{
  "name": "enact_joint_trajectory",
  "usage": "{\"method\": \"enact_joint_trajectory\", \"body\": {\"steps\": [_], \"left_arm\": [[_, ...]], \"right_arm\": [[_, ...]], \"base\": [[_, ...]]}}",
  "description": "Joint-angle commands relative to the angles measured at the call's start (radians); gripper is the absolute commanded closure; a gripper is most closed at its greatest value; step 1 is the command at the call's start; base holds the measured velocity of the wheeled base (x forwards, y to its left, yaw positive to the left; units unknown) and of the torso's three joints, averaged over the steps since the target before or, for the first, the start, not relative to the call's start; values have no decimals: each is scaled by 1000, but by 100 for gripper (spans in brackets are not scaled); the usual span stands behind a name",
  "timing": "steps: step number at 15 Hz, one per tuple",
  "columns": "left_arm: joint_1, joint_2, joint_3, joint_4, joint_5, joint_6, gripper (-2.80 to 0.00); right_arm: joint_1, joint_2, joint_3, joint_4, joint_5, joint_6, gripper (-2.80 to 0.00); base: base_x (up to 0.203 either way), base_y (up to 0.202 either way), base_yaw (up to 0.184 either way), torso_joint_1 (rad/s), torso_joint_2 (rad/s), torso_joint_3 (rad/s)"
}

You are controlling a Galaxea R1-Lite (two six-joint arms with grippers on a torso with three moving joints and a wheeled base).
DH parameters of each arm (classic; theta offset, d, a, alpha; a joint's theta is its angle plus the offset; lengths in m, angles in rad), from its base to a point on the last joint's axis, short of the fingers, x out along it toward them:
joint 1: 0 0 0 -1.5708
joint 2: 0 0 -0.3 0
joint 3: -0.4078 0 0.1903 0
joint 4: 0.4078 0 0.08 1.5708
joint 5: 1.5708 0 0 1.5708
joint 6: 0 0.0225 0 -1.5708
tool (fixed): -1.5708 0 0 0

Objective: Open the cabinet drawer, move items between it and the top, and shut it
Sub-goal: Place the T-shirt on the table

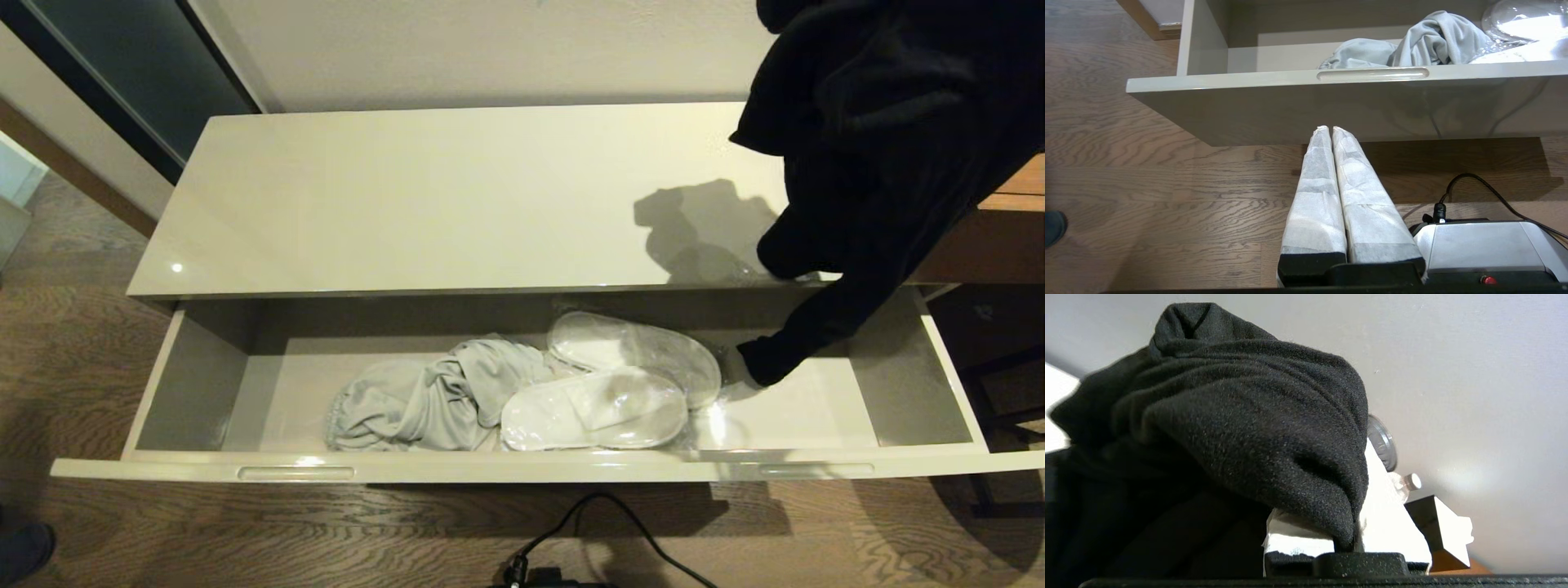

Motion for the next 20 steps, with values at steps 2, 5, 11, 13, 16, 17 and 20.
{"method": "enact_joint_trajectory", "body": {"steps": [2,5,11,13,16,17,20], "left_arm": [[0,2,0,0,0,0,0],[0,2,0,0,0,0,0],[0,2,0,0,0,0,0],[0,2,0,0,0,0,0],[0,2,0,0,0,0,0],[0,2,0,0,0,0,0],[0,2,0,0,0,0,0]], "right_arm": [[-46,69,3,-8,-12,4,0],[-169,201,3,-7,-11,74,0],[-228,374,46,133,4,215,0],[-227,418,58,138,4,271,0],[-227,474,86,108,-2,296,0],[-228,498,85,79,-8,294,0],[-232,528,78,48,-27,291,0]], "base": [[0,0,0,0,0,0],[0,0,0,0,0,0],[0,0,0,0,0,0],[0,0,0,0,0,0],[0,0,0,0,0,0],[0,0,0,0,0,0],[0,0,0,0,0,0]]}}
